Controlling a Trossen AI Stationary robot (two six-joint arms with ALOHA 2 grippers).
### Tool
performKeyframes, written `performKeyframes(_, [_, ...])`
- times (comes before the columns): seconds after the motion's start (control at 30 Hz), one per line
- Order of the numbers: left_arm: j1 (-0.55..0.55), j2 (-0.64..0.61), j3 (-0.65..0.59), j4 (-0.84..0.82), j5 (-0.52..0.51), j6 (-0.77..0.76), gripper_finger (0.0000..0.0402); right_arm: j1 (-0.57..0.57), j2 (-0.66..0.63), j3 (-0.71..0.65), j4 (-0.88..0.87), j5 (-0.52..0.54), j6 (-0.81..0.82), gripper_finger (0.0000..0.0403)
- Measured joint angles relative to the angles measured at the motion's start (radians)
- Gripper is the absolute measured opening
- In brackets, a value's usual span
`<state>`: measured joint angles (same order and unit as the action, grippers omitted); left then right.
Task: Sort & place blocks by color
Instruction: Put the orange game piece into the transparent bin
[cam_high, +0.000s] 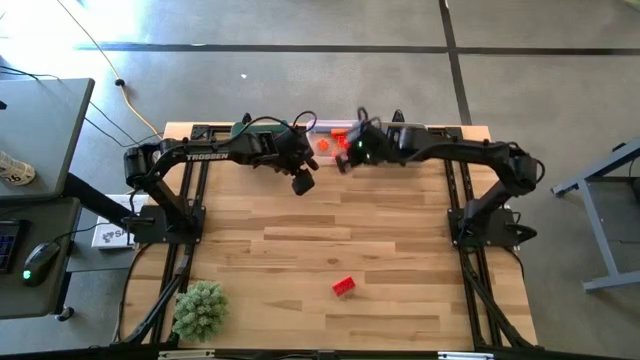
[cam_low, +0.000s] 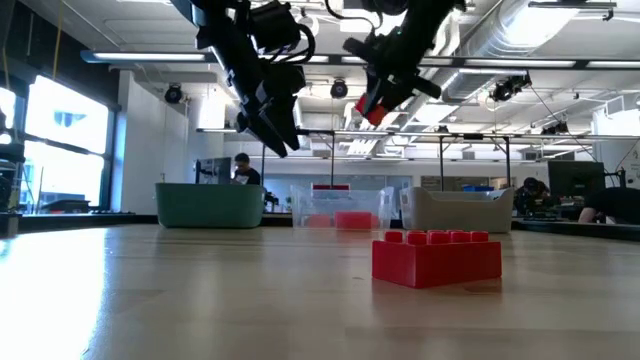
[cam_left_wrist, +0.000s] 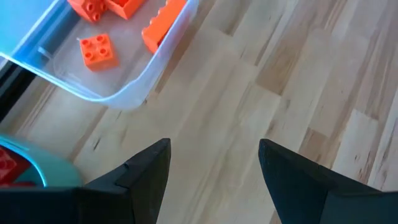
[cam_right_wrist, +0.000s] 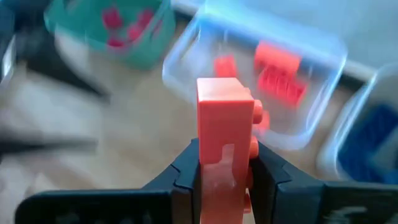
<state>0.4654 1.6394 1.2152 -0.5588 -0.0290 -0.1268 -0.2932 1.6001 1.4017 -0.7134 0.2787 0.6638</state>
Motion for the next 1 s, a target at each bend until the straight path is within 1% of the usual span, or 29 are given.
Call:
performKeyframes(0.17, [-0.015, 0.0, 0.0, 0.032, 0.0, -0.001, 0.0234, -0.107, 0.032, 0.0, 0.135, -0.001, -0.096, 0.0066])
performKeyframes(0.27, [-0.028, 0.0, 0.0, 0.051, 0.0, -0.031, 0.0234, -0.155, 0.064, 0.0, 0.194, -0.006, -0.132, 0.0066])
performKeyframes(0.4, [-0.051, 0.0, 0.0, 0.058, 0.0, -0.094, 0.0234, -0.201, 0.117, 0.0, 0.257, -0.057, -0.193, 0.0066])
performKeyframes(0.53, [-0.087, 0.0, 0.0, 0.057, 0.001, -0.189, 0.0234, -0.235, 0.177, 0.0, 0.269, -0.138, -0.251, 0.0066])
performKeyframes(0.6, [-0.107, 0.0, 0.0, 0.058, 0.001, -0.22, 0.0234, -0.243, 0.206, 0.0, 0.256, -0.155, -0.285, 0.0066])
performKeyframes(0.7, [-0.141, 0.0, 0.0, 0.059, 0.001, -0.24, 0.0234, -0.252, 0.239, 0.0, 0.25, -0.181, -0.34, 0.0066])
performKeyframes(0.8, [-0.176, 0.0, 0.0, 0.06, 0.0, -0.244, 0.0234, -0.257, 0.268, 0.0, 0.238, -0.2, -0.359, 0.0068])
performKeyframes(0.87, [-0.197, 0.0, 0.0, 0.06, 0.001, -0.257, 0.0234, -0.259, 0.28, 0.0, 0.233, -0.2, -0.367, 0.0087])
performKeyframes(1.0, [-0.237, 0.0, 0.0, 0.06, 0.001, -0.285, 0.0234, -0.262, 0.285, 0.0, 0.233, -0.201, -0.412, 0.0144])
